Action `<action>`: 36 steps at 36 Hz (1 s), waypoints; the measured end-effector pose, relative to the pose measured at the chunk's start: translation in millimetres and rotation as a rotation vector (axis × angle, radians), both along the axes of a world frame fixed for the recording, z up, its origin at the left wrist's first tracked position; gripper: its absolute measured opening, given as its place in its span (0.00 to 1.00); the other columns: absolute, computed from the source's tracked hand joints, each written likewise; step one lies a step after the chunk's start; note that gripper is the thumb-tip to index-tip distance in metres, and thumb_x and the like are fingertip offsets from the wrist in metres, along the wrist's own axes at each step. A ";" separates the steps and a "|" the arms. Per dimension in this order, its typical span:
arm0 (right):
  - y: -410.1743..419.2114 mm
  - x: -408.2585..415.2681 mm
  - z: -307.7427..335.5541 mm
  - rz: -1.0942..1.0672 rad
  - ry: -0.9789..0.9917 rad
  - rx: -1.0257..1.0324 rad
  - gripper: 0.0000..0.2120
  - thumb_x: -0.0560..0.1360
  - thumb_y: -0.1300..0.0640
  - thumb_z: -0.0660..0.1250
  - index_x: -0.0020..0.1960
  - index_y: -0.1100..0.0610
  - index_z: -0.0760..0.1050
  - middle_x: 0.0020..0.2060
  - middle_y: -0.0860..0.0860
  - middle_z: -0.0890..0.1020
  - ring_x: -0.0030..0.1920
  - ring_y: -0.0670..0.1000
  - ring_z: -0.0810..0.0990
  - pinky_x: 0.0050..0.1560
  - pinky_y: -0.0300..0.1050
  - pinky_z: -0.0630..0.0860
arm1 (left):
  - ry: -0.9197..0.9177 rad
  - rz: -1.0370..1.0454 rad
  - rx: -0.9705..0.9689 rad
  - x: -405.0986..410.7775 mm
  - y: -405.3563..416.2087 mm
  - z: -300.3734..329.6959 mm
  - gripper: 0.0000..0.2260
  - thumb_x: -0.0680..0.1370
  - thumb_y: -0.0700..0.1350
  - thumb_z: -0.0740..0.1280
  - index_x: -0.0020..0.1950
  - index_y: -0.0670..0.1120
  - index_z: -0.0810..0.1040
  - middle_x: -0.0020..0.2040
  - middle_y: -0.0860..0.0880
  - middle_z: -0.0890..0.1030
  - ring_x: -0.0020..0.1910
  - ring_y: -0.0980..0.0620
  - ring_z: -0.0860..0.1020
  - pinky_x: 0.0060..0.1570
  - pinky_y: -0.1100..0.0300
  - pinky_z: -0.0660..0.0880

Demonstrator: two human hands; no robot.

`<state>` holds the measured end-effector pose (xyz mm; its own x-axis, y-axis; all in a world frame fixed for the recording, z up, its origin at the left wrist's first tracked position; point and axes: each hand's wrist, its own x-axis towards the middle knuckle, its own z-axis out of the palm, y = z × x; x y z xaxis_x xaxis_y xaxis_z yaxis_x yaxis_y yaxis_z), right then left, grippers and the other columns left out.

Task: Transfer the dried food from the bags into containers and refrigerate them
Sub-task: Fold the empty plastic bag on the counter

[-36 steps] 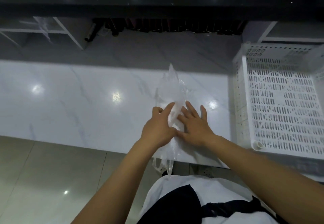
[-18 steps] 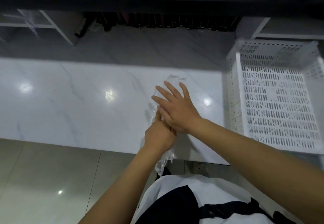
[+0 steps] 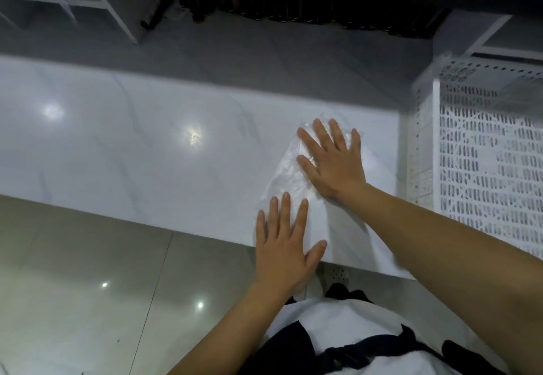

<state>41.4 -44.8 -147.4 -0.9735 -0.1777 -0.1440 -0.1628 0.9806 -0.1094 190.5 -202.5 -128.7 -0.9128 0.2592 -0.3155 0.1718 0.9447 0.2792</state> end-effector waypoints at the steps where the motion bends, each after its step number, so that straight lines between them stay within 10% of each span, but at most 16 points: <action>1: -0.3 -0.6 -0.1 0.001 -0.001 0.002 0.29 0.81 0.34 0.36 0.80 0.40 0.42 0.82 0.48 0.45 0.81 0.55 0.41 0.76 0.67 0.40 | -0.039 -0.007 0.013 3.3 -2.4 4.0 0.34 0.81 0.69 0.44 0.81 0.55 0.35 0.80 0.48 0.30 0.78 0.47 0.28 0.76 0.44 0.32; 3: -0.3 -1.4 -0.7 0.005 -0.004 0.005 0.29 0.80 0.34 0.36 0.80 0.39 0.41 0.82 0.47 0.45 0.81 0.55 0.40 0.76 0.67 0.40 | -0.123 0.001 0.068 3.8 -8.5 14.7 0.33 0.81 0.68 0.47 0.82 0.57 0.40 0.80 0.50 0.32 0.79 0.50 0.31 0.76 0.49 0.31; 8: 0.4 -1.9 -5.4 0.002 0.009 0.007 0.31 0.79 0.31 0.35 0.80 0.39 0.41 0.81 0.47 0.45 0.80 0.55 0.40 0.75 0.68 0.40 | 0.100 0.308 0.369 -31.9 -27.2 62.4 0.19 0.78 0.57 0.61 0.67 0.56 0.77 0.67 0.57 0.77 0.68 0.52 0.71 0.61 0.60 0.56; 15: 1.0 0.2 -11.0 0.008 0.050 -0.023 0.30 0.81 0.32 0.40 0.80 0.41 0.47 0.81 0.49 0.51 0.81 0.56 0.46 0.76 0.68 0.43 | -0.277 0.481 0.440 -131.9 -29.5 65.9 0.29 0.76 0.47 0.72 0.75 0.50 0.68 0.70 0.46 0.75 0.65 0.46 0.76 0.63 0.54 0.74; 20: 1.8 1.8 -6.8 -0.001 0.067 -0.092 0.29 0.82 0.37 0.37 0.81 0.44 0.46 0.81 0.49 0.53 0.81 0.54 0.47 0.77 0.64 0.44 | -0.539 0.594 0.582 -171.0 -24.5 61.0 0.23 0.72 0.42 0.77 0.65 0.51 0.76 0.48 0.46 0.83 0.41 0.50 0.83 0.29 0.64 0.79; 36: 8.2 63.5 55.1 -0.238 0.017 -0.429 0.51 0.60 0.14 0.49 0.77 0.38 0.60 0.81 0.47 0.52 0.80 0.52 0.39 0.76 0.65 0.37 | -0.388 0.215 0.935 -144.7 -36.4 88.5 0.23 0.80 0.42 0.69 0.65 0.66 0.69 0.44 0.47 0.85 0.45 0.49 0.85 0.47 0.54 0.83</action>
